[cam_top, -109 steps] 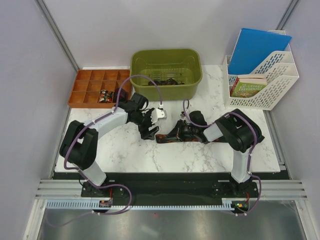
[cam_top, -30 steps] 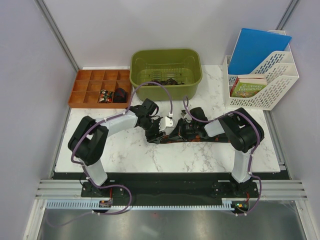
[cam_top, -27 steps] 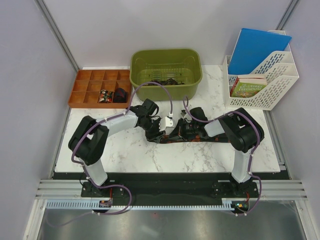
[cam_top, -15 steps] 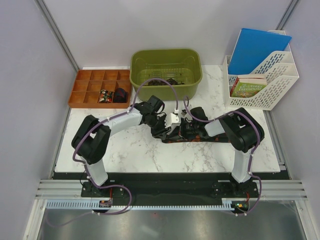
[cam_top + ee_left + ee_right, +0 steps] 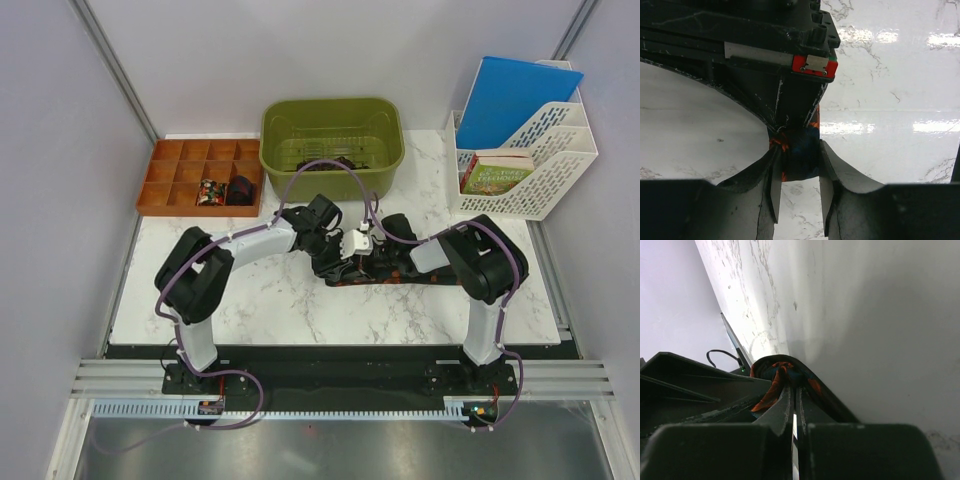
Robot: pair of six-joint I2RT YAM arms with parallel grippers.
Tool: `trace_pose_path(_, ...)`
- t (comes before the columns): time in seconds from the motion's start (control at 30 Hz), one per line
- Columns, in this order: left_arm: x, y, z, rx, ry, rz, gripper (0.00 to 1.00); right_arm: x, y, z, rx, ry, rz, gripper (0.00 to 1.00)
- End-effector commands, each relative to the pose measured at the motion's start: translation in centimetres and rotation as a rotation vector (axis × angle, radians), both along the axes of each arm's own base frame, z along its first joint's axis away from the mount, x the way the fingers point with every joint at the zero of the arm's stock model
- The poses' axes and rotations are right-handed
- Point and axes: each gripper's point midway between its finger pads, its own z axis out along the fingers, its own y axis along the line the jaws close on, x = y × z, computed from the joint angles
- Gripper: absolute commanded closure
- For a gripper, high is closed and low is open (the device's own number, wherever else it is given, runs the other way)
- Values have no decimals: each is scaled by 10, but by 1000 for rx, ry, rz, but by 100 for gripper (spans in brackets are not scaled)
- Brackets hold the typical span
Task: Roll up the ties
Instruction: Roll the tie at the center of the board.
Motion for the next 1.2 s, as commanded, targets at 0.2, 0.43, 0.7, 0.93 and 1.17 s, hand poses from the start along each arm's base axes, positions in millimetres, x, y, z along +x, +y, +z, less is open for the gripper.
trace_pose_path(0.2, -27, 18, -50, 187, 58, -61, 72, -8, -11, -17, -54, 33, 7, 83)
trace_pose_path(0.43, -31, 31, -68, 268, 91, -60, 75, -6, -27, -8, -62, 24, 13, 77)
trace_pose_path(0.7, -31, 34, -77, 308, 110, -60, 78, 1, -35, 18, -24, -6, 22, 75)
trace_pose_path(0.93, -29, 31, -73, 299, 105, -65, 76, 8, -30, 34, 29, -35, -15, 62)
trace_pose_path(1.17, -28, 31, -73, 303, 107, -54, 74, 12, -13, 36, 84, -39, -30, 59)
